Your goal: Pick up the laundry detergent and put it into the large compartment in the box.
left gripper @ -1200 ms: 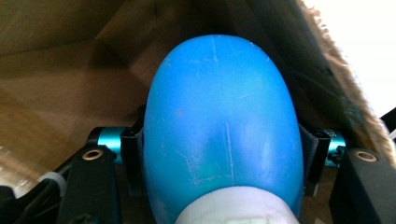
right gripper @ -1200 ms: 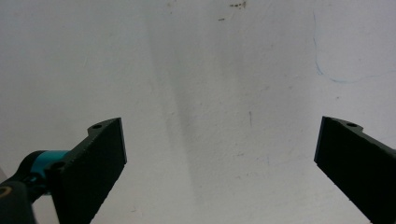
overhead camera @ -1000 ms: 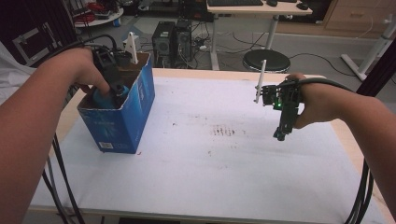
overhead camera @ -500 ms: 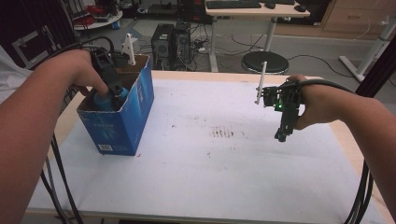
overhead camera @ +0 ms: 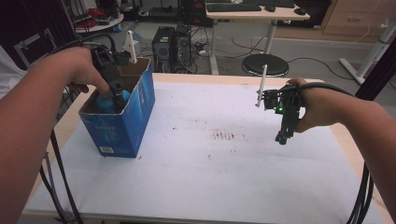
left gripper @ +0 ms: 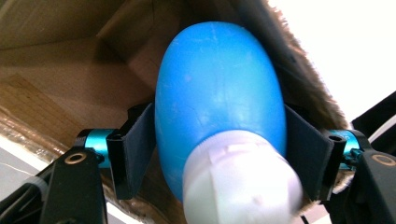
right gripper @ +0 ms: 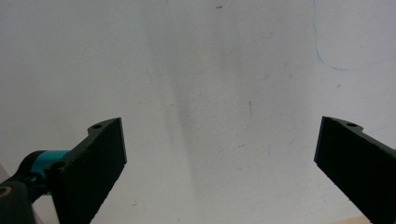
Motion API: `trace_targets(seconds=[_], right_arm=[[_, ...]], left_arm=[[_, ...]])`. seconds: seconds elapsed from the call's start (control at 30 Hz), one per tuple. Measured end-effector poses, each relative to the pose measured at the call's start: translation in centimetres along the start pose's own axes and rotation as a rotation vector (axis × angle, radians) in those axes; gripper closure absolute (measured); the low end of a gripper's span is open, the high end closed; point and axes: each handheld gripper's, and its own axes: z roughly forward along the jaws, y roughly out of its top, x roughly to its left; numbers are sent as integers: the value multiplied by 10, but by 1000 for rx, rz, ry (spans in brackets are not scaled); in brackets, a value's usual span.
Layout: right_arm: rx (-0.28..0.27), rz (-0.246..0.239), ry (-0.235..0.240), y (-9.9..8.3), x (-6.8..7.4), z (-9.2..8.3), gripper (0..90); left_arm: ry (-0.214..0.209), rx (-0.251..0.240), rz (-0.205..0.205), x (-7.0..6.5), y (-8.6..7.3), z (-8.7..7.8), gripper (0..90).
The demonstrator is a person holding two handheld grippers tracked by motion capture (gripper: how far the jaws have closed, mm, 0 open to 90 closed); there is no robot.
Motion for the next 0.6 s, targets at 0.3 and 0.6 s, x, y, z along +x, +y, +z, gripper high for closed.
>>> trace_targets(seconds=[0.3, 0.6], right_arm=[[-1, 10, 4, 1, 1, 0, 12], [-18, 4, -3, 1, 0, -1, 12]], left_arm=[[6, -5, -4, -5, 2, -11, 243], [12, 1, -21, -9, 0, -21, 202]])
